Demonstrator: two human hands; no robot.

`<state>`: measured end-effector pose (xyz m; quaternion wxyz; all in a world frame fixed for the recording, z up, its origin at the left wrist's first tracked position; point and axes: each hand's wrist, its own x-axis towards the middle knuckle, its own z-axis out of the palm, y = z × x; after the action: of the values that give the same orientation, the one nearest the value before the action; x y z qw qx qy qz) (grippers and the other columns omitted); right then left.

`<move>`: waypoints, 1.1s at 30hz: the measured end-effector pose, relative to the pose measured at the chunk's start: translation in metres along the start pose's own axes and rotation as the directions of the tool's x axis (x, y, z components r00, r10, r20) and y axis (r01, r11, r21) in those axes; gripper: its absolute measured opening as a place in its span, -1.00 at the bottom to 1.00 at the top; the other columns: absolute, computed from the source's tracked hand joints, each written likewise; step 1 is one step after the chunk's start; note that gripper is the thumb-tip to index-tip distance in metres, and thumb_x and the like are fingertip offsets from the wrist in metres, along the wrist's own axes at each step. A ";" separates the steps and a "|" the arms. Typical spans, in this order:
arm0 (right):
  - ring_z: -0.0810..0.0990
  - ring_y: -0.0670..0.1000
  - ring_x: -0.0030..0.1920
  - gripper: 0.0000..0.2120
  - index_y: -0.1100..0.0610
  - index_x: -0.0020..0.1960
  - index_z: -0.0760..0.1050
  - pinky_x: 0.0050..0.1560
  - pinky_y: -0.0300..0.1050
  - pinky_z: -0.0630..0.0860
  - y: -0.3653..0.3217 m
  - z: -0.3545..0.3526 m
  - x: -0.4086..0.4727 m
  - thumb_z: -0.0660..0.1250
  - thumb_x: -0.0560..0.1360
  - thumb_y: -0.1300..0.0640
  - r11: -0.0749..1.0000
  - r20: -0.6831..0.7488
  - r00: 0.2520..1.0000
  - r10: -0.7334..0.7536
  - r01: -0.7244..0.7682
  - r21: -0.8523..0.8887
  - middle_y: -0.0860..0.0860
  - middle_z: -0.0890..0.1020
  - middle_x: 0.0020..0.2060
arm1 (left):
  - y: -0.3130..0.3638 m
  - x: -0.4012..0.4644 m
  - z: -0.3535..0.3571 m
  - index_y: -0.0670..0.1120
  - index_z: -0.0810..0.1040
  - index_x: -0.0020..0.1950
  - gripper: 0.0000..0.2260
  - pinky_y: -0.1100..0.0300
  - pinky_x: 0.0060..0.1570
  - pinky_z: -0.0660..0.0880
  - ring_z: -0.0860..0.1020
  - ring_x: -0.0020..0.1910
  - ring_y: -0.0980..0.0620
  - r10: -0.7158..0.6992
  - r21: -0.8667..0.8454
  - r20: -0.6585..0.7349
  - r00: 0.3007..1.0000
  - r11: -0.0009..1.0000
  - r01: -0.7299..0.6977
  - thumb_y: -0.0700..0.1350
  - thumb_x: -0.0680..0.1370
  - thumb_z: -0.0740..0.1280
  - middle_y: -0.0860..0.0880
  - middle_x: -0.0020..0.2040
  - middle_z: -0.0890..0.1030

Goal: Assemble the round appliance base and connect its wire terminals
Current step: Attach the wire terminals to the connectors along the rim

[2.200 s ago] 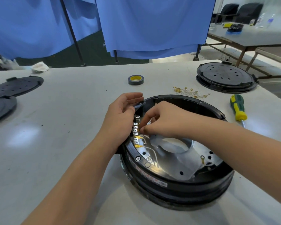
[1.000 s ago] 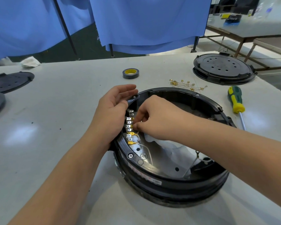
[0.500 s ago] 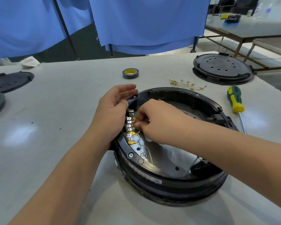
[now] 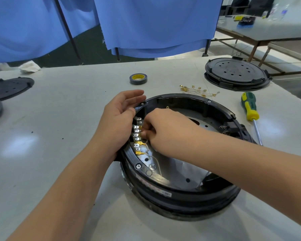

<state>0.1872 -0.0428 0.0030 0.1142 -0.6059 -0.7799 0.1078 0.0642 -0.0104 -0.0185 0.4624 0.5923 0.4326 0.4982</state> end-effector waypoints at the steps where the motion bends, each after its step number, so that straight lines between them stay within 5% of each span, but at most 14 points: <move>1: 0.49 0.01 -0.30 -0.86 0.07 -0.20 0.42 -0.36 -0.17 0.35 0.000 0.000 0.000 0.29 0.51 0.07 1.000 -0.002 1.000 -0.003 0.003 0.004 -0.02 0.52 -0.29 | 0.000 0.000 0.000 0.04 0.57 0.12 -0.54 0.09 -0.05 0.57 0.62 0.11 0.08 0.001 -0.002 0.003 1.000 1.000 -0.001 -0.44 0.56 0.06 0.07 0.13 0.64; 11: 0.53 0.02 -0.25 -0.87 0.09 -0.19 0.42 -0.33 -0.15 0.39 -0.001 -0.001 0.000 0.27 0.53 0.09 1.000 0.014 1.000 -0.008 0.008 0.003 0.01 0.55 -0.23 | 0.000 0.001 -0.001 0.03 0.56 0.13 -0.55 0.32 -0.21 0.56 0.64 -0.01 0.18 0.011 -0.009 0.022 1.000 1.000 -0.010 -0.44 0.57 0.06 0.06 0.12 0.64; 21: 0.20 -0.14 -0.39 -0.65 0.03 -0.34 0.15 -0.44 -0.25 0.10 -0.004 0.000 0.001 0.27 0.48 0.21 0.984 0.009 0.997 -0.078 0.079 -0.160 -0.07 0.24 -0.33 | 0.001 0.001 0.000 0.00 0.55 0.14 -0.55 0.36 -0.22 0.55 0.64 -0.07 0.22 0.013 -0.001 0.041 0.999 1.000 -0.013 -0.45 0.57 0.05 0.03 0.13 0.63; 33: 0.23 -0.08 -0.41 -0.63 0.02 -0.34 0.14 -0.46 -0.18 0.10 -0.007 -0.001 0.001 0.29 0.48 0.20 0.984 0.009 0.999 -0.052 0.053 -0.168 -0.07 0.24 -0.32 | 0.000 0.001 0.000 -0.01 0.55 0.17 -0.56 0.37 -0.24 0.54 0.65 -0.07 0.22 0.012 -0.002 0.045 0.999 1.000 -0.011 -0.44 0.58 0.04 0.05 0.14 0.63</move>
<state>0.1811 -0.0433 0.0062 0.0637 -0.5924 -0.8021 0.0401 0.0645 -0.0094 -0.0179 0.4697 0.6053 0.4183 0.4879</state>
